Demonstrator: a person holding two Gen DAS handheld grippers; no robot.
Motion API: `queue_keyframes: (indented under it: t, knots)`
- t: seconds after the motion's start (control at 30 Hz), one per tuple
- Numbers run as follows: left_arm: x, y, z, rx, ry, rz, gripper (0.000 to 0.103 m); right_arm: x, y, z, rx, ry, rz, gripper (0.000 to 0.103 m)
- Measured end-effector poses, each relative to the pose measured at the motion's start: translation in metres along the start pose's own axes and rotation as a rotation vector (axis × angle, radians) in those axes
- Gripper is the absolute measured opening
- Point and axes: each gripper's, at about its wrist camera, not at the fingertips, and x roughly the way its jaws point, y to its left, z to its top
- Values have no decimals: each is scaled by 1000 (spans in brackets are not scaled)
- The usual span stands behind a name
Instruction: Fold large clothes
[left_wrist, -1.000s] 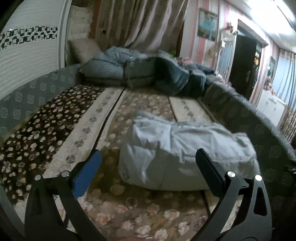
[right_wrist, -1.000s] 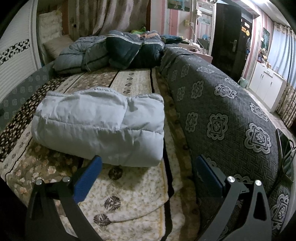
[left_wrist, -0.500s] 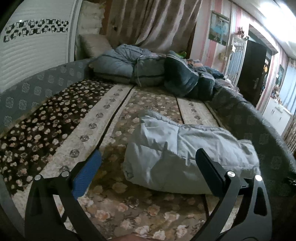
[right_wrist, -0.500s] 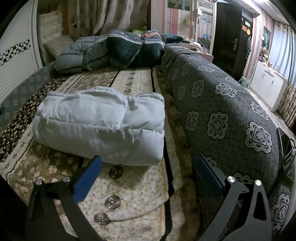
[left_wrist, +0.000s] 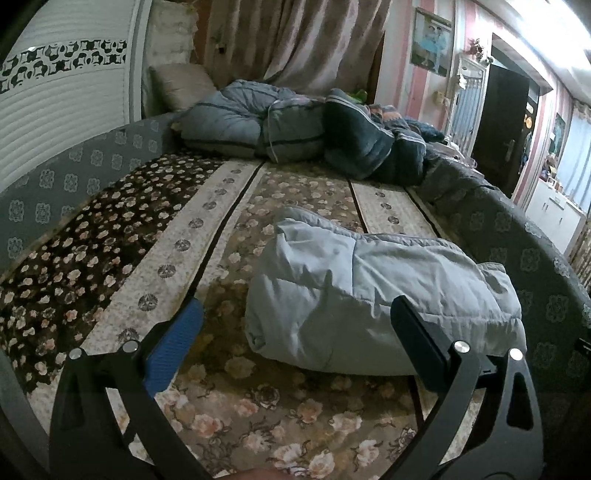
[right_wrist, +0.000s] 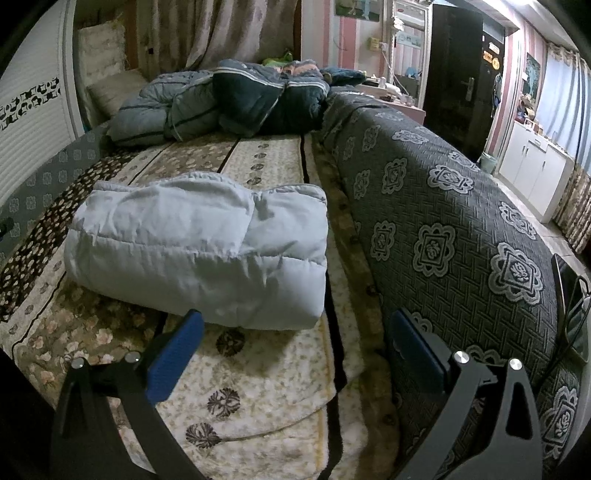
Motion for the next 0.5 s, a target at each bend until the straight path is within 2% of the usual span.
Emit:
queue_keyframes:
  t: [0.5]
  knots:
    - [-2,-6,0,33,-12,-5,100,1,-1,0,6,-4,-2,101]
